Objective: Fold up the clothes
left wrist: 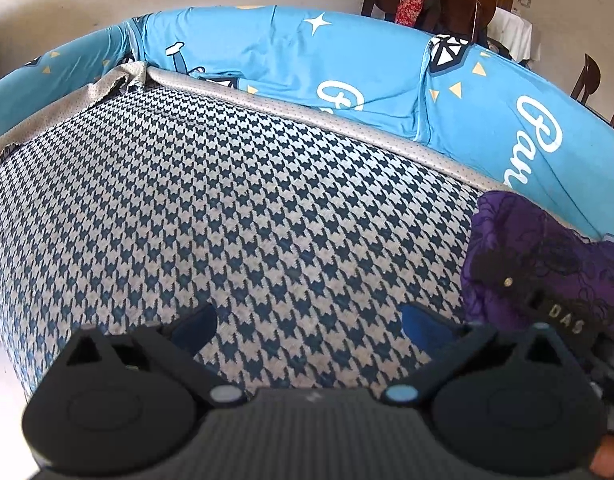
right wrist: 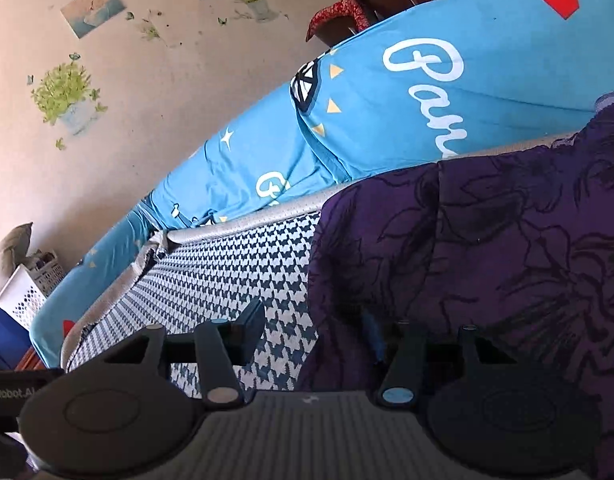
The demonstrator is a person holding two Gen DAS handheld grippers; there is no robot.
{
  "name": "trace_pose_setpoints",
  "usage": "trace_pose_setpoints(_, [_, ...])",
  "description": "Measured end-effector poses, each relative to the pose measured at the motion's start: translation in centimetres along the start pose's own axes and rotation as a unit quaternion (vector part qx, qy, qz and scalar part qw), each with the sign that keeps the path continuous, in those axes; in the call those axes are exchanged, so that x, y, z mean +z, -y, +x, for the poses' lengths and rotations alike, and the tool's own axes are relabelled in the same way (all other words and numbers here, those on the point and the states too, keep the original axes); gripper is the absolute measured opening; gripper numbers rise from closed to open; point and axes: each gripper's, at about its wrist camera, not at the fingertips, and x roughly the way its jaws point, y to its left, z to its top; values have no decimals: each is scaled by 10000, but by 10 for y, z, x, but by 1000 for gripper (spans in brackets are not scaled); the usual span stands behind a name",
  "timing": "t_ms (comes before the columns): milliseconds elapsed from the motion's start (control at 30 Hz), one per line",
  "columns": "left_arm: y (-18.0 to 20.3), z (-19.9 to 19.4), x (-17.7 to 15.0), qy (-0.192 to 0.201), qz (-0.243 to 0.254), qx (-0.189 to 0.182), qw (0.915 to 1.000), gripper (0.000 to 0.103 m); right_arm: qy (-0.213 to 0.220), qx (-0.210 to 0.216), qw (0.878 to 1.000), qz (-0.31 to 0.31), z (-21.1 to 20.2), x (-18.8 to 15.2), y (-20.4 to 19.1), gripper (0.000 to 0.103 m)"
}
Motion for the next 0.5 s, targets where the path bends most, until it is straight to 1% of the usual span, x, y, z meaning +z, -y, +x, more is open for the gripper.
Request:
trace_pose_setpoints(133, [3, -1, 1, 3, 61, -49, 10000, 103, 113, -38, 9999, -32, -10, 7, -5, 53])
trace_pose_setpoints(300, [6, -3, 1, -22, 121, -166, 9998, 103, 352, -118, 9993, -47, -38, 19, -9, 56])
trace_pose_setpoints(400, [12, -5, -1, -31, 200, -192, 9996, 103, 405, -248, 9989, -41, -59, 24, -5, 56])
trace_pose_setpoints(500, [20, -5, -2, -28, 286, -224, 9993, 103, 381, -469, 9981, -111, -77, 23, 0, 56])
